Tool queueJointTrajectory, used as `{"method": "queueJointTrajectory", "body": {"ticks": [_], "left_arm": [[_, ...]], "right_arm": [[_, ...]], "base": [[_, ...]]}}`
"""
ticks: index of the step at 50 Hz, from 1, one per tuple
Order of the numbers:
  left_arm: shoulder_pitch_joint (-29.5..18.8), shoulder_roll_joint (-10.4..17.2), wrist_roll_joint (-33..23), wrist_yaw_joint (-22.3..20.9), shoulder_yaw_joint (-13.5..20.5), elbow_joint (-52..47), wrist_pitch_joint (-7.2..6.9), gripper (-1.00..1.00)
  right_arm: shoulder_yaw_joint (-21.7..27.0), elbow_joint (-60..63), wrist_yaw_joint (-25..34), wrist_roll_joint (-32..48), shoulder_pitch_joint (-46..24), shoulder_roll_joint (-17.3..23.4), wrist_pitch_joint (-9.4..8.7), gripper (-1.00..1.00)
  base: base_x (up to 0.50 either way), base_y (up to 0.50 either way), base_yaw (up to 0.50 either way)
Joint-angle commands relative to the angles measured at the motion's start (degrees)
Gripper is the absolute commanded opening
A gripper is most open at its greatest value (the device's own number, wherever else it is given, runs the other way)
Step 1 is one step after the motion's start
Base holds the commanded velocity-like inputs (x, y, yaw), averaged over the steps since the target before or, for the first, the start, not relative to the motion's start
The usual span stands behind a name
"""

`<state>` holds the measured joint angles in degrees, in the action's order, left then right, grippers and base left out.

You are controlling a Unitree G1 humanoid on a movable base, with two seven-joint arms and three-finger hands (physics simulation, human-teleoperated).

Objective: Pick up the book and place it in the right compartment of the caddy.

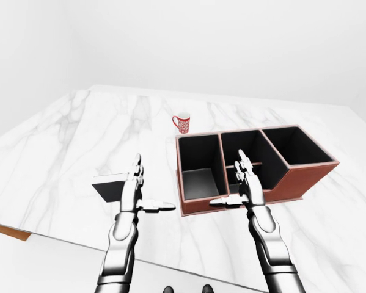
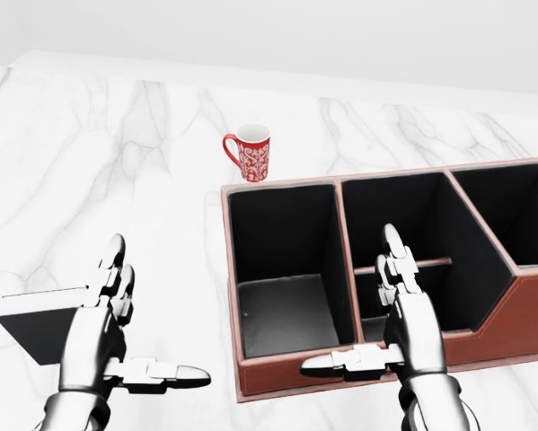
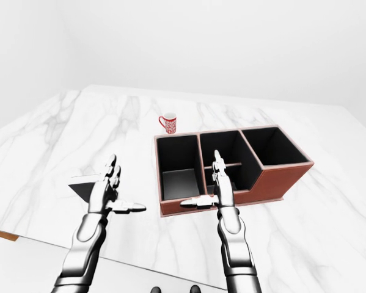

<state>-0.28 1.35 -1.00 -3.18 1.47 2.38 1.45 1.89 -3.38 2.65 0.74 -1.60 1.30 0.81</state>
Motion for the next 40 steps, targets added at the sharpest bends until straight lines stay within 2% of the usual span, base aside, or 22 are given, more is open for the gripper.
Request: {"method": "queueJointTrajectory", "body": {"ticks": [1, 8, 10, 12, 14, 15, 16, 17, 19, 21, 22, 25, 26, 27, 30, 31, 32, 33, 34, 37, 39, 40], "left_arm": [[-0.12, -0.1, -1.73, 0.61, -0.48, 1.18, 0.58, 1.0], [0.0, -0.2, -2.14, 0.78, -0.42, 0.61, 0.37, 1.0], [0.04, -0.15, -2.41, 0.92, -0.39, 1.38, 1.19, 1.0], [0.08, -0.13, -2.8, 1.15, -0.4, 0.83, 0.39, 1.0], [0.24, 0.04, -3.63, 1.45, -0.4, 0.61, -1.14, 1.0], [0.33, 0.22, -4.32, 1.36, -0.54, -0.28, -3.34, 1.0], [0.38, 0.35, -5.0, 1.63, -0.45, -1.5, -4.22, 1.0], [0.4, 1.57, -8.42, 2.0, -0.54, -6.1, -6.45, 1.0], [-0.12, 2.42, -11.76, 1.46, 0.11, -9.08, -6.45, 1.0], [-1.63, 4.38, -17.06, -1.18, 0.2, -10.79, -6.45, 1.0], [-3.92, 6.84, -23.19, -2.94, 0.12, -11.82, -6.45, 1.0], [-7.46, 8.92, -35.03, -10.11, 0.18, -13.71, -6.45, 1.0], [-10.07, 11.55, -42.66, -13.15, -0.35, -14.21, -6.45, 1.0], [-11.19, 11.62, -45.6, -15.31, 0.26, -13.91, -6.45, 1.0], [-14.98, 12.29, -50.86, -22.36, 1.97, -12.05, -6.45, 1.0], [-16.48, 13.07, -52.91, -23.89, 2.27, -10.69, -6.45, 1.0], [-18.82, 15.35, -56.81, -25.7, 1.97, -8.75, -6.45, 1.0], [-19.02, 14.75, -57.74, -26.19, 2.72, -8.54, -6.45, 1.0], [-20.98, 15.47, -58.99, -28.9, 3.14, -7.41, -6.45, 1.0], [-25.29, 17.15, -61.67, -30.54, 4.15, -3.33, -6.44, 1.0], [-28.89, 19.82, -64.61, -30.77, 3.78, 4.14, -2.58, 1.0], [-29.23, 19.79, -65.25, -31.13, 4.01, 5.28, -2.09, 1.0]], "right_arm": [[0.0, 0.08, -0.08, 0.01, -0.05, 0.0, -0.1, 1.0], [-0.01, -0.01, -0.05, -0.01, -0.12, 0.01, -0.14, 1.0], [0.01, -0.48, -0.05, 0.04, -0.15, 0.03, 0.32, 1.0], [-0.01, -0.38, -0.08, 0.05, -0.11, 0.02, 0.23, 1.0], [-0.06, -0.12, -0.16, 0.11, -0.07, -0.02, 0.01, 1.0], [-0.06, -0.42, -0.21, 0.16, -0.12, -0.02, 0.23, 1.0], [-0.07, -0.6, -0.23, 0.19, -0.14, -0.02, 0.37, 1.0], [-0.16, -0.31, -0.3, 0.3, -0.08, -0.05, 0.13, 1.0], [-0.17, -0.22, -0.3, 0.29, -0.1, -0.06, -0.03, 1.0], [-0.23, -0.07, -0.31, 0.35, -0.02, -0.08, -0.14, 1.0], [-0.18, -0.37, -0.28, 0.33, 0.02, -0.06, 0.17, 1.0], [-0.11, -0.78, -0.27, 0.27, -0.15, -0.03, 0.28, 1.0], [-0.26, -0.63, -0.34, 0.45, -0.1, -0.08, 0.15, 1.0], [-0.31, -0.59, -0.35, 0.5, -0.06, -0.1, 0.15, 1.0], [-0.12, -0.65, -0.3, 0.26, -0.17, -0.06, 0.02, 1.0], [-0.08, -0.83, -0.33, 0.21, -0.25, -0.05, 0.02, 1.0], [-0.16, -1.08, -0.39, 0.36, -0.34, -0.05, 0.12, 1.0], [-0.17, -1.1, -0.39, 0.37, -0.35, -0.05, 0.13, 1.0], [-0.23, -1.12, -0.42, 0.44, -0.34, -0.07, 0.15, 1.0], [-0.13, -1.13, -0.38, 0.27, -0.44, -0.04, 0.09, 1.0], [-0.09, -1.5, -0.38, 0.23, -0.51, -0.02, 0.31, 1.0], [-0.11, -1.38, -0.38, 0.24, -0.5, -0.02, 0.18, 1.0]], "base": [[0.0, 0.0, 0.0], [0.0, 0.0, 0.0], [0.0, 0.0, 0.0], [0.0, 0.0, 0.0], [0.0, 0.0, 0.0], [0.0, 0.0, 0.0], [0.0, 0.0, 0.0], [0.0, 0.0, 0.0], [0.0, 0.0, 0.0], [0.0, 0.0, 0.0], [0.0, 0.0, 0.0], [0.0, 0.0, 0.0], [0.0, 0.0, 0.0], [0.0, 0.0, 0.0], [0.0, 0.0, 0.0], [0.0, 0.0, 0.0], [0.0, 0.0, 0.0], [0.0, 0.0, 0.0], [0.0, 0.0, 0.0], [0.0, 0.0, 0.0], [0.0, 0.0, 0.0], [0.0, 0.0, 0.0]]}}
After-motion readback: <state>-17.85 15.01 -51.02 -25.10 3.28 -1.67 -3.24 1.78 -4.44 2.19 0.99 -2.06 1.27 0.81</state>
